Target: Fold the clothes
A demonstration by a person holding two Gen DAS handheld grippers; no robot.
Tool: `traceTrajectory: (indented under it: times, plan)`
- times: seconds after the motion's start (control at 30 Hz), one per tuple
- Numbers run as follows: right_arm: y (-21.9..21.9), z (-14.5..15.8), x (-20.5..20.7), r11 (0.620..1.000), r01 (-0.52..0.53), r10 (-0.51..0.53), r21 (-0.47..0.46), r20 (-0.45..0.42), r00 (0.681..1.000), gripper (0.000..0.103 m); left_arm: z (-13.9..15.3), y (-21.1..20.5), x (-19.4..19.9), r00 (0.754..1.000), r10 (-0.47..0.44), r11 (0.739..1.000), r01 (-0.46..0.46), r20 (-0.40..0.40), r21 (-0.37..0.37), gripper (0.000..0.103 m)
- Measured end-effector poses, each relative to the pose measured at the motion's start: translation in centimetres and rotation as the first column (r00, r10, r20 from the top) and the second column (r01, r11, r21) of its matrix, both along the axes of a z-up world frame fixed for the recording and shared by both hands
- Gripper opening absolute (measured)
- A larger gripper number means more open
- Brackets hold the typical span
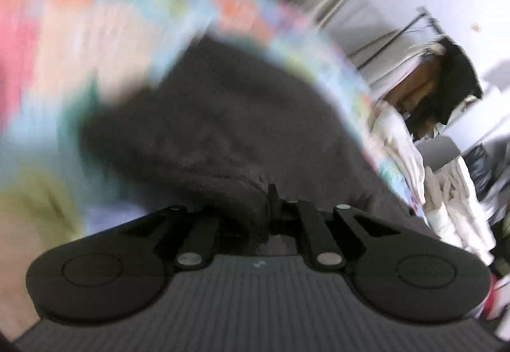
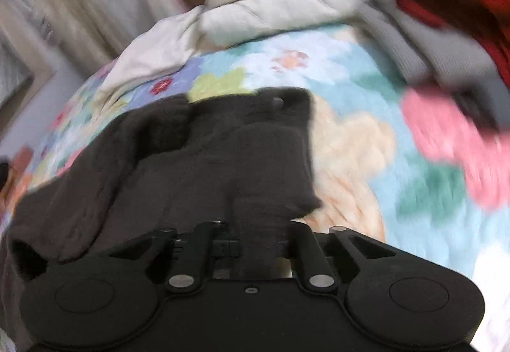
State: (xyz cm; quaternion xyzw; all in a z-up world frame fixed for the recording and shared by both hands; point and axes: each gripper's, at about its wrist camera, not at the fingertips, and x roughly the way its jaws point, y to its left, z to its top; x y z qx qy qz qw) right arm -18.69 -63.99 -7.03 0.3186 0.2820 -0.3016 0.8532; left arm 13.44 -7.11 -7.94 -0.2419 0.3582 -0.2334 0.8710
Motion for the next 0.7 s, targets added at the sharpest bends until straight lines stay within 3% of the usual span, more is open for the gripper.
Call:
traceTrajectory:
  times: [0.07,0.13,0.17,0.23,0.27,0.3,0.37,0.4,0.47,0.57,0.7]
  plan:
    - [0.9,3.6,-0.8,0.998,-0.023,0.028,-0.056,0.085,0.996,0.01,3.7,1.4,-1.6,0.998,0.021,0.999,-0.019,0.063,-0.043,0.006]
    - [1.6,4.6,-1.7,0.994,-0.038,0.043,-0.101,0.047,0.998,0.009,5.7,3.0,-3.3,0.996,0.052,0.995,-0.045,0.067,-0.092,0.006]
    - [2.0,5.0,-2.2,0.991,-0.045,0.049,-0.123,0.024,0.999,0.009,5.6,3.3,-4.1,0.996,0.077,0.996,-0.074,0.05,-0.059,0.006]
    - [2.7,5.7,-3.0,0.984,-0.062,0.059,-0.167,-0.023,0.998,0.009,3.1,2.7,-5.5,0.99,0.139,0.985,-0.134,-0.036,0.107,0.006]
    - [2.6,4.7,-3.6,0.987,-0.049,0.041,-0.156,-0.055,0.998,0.009,0.9,2.4,-5.5,0.983,0.147,0.979,-0.128,-0.115,0.159,0.006]
    - [2.4,3.1,-4.2,0.99,-0.026,0.014,-0.138,-0.091,0.996,0.009,-1.4,2.2,-5.3,0.968,0.14,0.979,-0.104,-0.207,0.176,0.006]
    - [2.1,0.4,-5.0,0.993,0.009,-0.026,-0.115,-0.151,0.988,0.009,-3.5,2.5,-4.9,0.943,0.15,0.984,-0.114,-0.297,0.136,0.006]
    - [2.1,-0.7,-5.2,0.994,0.018,-0.037,-0.112,-0.172,0.984,0.009,-3.3,2.7,-4.8,0.943,0.152,0.986,-0.122,-0.297,0.116,0.006]
    - [2.2,-1.0,-5.8,0.994,0.044,-0.058,-0.102,-0.146,0.987,0.009,-0.5,2.8,-5.1,0.969,0.141,0.987,-0.121,-0.202,0.108,0.006]
    - [3.0,2.0,-5.7,0.986,0.034,-0.05,-0.161,-0.097,0.994,0.009,2.6,2.7,-6.2,0.989,0.103,0.992,-0.094,-0.107,0.08,0.006]
    - [3.7,3.6,-5.6,0.974,0.011,-0.046,-0.227,-0.149,0.988,0.008,0.4,2.9,-7.2,0.971,0.121,0.987,-0.095,-0.204,0.132,0.006]
